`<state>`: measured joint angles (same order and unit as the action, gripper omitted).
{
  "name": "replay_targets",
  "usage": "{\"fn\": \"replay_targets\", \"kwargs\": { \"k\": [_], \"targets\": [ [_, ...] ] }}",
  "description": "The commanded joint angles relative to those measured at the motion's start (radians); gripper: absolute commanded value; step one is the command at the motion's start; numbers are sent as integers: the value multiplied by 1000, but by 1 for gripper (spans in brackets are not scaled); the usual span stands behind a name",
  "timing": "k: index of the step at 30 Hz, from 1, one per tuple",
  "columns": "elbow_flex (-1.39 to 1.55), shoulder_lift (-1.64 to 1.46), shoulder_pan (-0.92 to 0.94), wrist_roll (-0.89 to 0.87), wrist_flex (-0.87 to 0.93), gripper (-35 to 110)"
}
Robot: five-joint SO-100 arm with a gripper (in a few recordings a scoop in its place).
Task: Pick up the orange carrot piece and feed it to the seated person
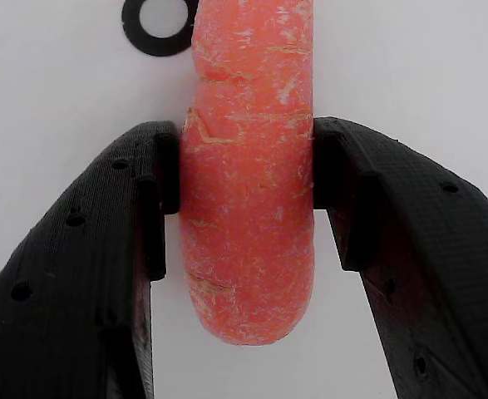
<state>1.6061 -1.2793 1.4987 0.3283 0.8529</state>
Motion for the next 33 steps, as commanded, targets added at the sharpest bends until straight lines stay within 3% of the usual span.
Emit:
{"fn": "replay_targets", "kwargs": {
  "k": [1, 16, 33],
  "targets": [
    [2, -18, 29, 9, 5, -3],
    [-20, -187, 5, 9, -6, -3],
    [-91, -431, -282, 12, -11, -3]
  ]
}}
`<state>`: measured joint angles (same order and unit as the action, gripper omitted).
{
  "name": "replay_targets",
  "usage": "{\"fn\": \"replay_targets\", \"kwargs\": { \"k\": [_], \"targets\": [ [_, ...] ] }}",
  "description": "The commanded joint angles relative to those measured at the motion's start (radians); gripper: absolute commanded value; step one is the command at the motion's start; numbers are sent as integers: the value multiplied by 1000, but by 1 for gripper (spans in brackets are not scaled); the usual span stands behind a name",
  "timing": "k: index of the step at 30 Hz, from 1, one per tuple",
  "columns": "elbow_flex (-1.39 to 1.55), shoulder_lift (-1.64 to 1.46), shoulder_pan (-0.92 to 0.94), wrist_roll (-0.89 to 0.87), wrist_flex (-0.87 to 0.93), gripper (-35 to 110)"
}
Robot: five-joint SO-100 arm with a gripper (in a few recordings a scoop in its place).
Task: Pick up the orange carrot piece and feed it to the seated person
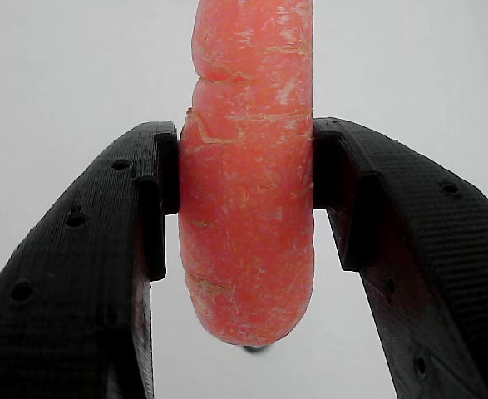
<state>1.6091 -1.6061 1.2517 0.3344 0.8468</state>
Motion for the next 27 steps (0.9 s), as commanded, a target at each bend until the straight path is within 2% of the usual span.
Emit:
{"fn": "replay_targets", "kwargs": {
  "k": [1, 23, 27],
  "targets": [
    [-133, -94, -57, 6, -5, -3],
    [-1103, 229, -514, 11, -3, -2],
    [-1302, 327, -603, 98, -3, -2]
  ]
}}
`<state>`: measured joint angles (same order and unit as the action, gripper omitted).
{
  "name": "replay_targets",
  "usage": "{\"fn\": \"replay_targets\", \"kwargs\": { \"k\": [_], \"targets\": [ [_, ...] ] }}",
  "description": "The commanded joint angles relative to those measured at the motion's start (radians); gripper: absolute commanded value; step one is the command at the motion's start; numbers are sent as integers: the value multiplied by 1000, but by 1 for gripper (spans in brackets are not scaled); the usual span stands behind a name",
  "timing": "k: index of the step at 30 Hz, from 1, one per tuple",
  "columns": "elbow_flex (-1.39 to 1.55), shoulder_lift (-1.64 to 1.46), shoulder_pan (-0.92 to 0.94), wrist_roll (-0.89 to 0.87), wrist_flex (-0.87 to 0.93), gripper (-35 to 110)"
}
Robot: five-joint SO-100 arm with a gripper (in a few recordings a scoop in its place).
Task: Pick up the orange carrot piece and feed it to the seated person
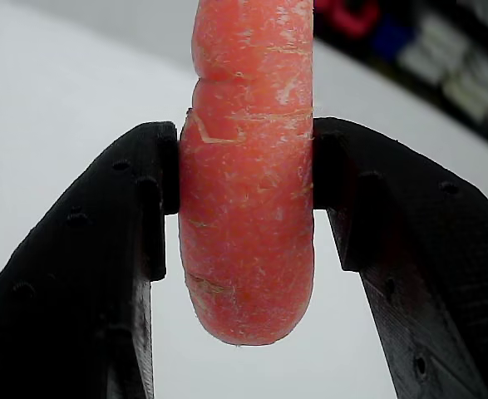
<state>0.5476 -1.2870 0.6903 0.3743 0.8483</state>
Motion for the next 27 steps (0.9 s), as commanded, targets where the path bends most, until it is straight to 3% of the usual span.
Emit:
{"fn": "replay_targets", "kwargs": {
  "k": [1, 13, 18, 27],
  "targets": [
    [-290, 35, -67, 95, -5, -2],
    [-864, 423, -333, 612, -5, -2],
    [-888, 477, -419, 792, -6, -2],
    [-888, 477, -541, 864, -6, -2]
  ]
}}
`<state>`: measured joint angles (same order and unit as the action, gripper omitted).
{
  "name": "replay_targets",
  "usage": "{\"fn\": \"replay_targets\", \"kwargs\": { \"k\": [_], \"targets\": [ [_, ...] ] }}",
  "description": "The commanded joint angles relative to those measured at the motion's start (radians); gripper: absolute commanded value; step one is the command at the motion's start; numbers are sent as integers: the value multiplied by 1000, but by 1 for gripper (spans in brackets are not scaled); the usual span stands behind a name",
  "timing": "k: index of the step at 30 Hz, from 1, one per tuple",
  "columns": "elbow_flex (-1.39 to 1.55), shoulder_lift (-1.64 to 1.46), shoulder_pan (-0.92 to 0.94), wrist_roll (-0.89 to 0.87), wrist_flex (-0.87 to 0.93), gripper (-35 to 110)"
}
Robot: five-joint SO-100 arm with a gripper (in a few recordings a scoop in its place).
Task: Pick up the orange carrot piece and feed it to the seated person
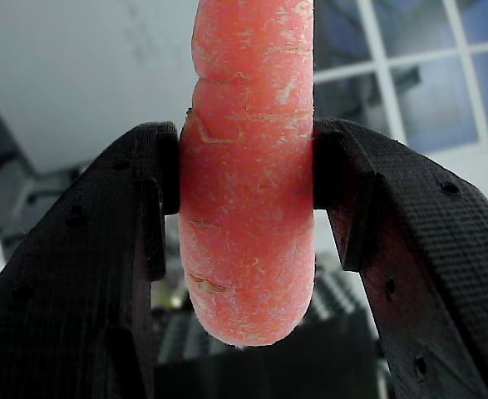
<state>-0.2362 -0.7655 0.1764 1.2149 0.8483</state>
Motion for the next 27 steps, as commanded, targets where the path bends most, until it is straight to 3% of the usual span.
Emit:
{"fn": "replay_targets", "kwargs": {
  "k": [1, 8, 18, 27],
  "targets": [
    [-104, -44, -38, 26, -6, -2],
    [-104, -44, -103, 23, -31, -2],
    [-94, -26, -144, 31, -302, -2],
    [-87, -26, -149, 32, -310, -2]
  ]
}}
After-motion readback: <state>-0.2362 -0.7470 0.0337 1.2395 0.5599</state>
